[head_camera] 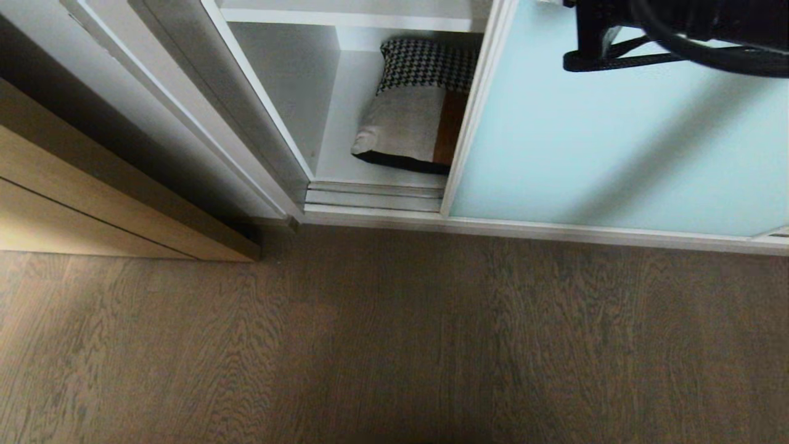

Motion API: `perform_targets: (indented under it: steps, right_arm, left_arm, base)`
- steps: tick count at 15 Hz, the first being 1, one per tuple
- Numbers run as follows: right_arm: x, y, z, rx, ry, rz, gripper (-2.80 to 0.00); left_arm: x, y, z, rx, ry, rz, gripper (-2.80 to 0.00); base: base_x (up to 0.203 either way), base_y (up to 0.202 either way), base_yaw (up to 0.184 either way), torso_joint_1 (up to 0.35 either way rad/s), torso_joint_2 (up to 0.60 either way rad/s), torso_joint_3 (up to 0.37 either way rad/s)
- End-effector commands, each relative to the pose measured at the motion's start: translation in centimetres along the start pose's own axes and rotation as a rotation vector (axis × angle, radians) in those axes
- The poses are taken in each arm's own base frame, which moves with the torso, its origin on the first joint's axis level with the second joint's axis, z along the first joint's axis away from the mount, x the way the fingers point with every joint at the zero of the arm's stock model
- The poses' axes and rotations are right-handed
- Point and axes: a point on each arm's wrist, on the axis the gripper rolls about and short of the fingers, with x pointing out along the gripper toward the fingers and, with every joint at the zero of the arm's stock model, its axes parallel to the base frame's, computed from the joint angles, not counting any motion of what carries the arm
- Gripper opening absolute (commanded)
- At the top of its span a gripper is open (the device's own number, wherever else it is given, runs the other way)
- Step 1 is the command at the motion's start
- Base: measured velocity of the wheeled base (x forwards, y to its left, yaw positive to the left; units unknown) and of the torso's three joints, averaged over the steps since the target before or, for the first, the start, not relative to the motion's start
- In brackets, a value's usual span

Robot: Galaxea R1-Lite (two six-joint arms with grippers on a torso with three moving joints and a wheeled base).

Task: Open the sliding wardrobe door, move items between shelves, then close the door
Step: Close the door

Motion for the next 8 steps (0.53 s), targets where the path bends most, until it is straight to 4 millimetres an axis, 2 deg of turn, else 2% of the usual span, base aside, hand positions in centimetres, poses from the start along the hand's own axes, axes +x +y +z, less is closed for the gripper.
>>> perform_targets:
  steps: [1, 3, 5, 8]
  right_arm:
    - [3.0, 0.2, -3.1, 0.008, 0.07, 0.025, -2.8]
    - [1.4, 1.9, -2.8, 0.015, 0.07, 0.06, -2.8]
    - [-1.8, 3.6, -1.9, 0.021, 0.071, 0.099, -2.8]
    - [-7.7, 5.5, 0.5, 0.015, 0.018, 0.141, -2.8]
  left_arm:
    - [0.0, 0.0, 0.0, 0.001, 0.003, 0.0, -2.8]
    - [0.0, 0.0, 0.0, 0.001, 0.003, 0.0, -2.8]
    - [0.0, 0.0, 0.0, 0.001, 0.003, 0.0, -2.8]
    - [0.0, 0.0, 0.0, 0.001, 0.003, 0.0, -2.8]
  base:
    - [0.0, 0.0, 0.0, 0.0, 0.0, 0.0]
    - [0.0, 0.0, 0.0, 0.0, 0.0, 0.0]
    - [0.0, 0.0, 0.0, 0.0, 0.0, 0.0]
    - [0.0, 0.0, 0.0, 0.0, 0.0, 0.0]
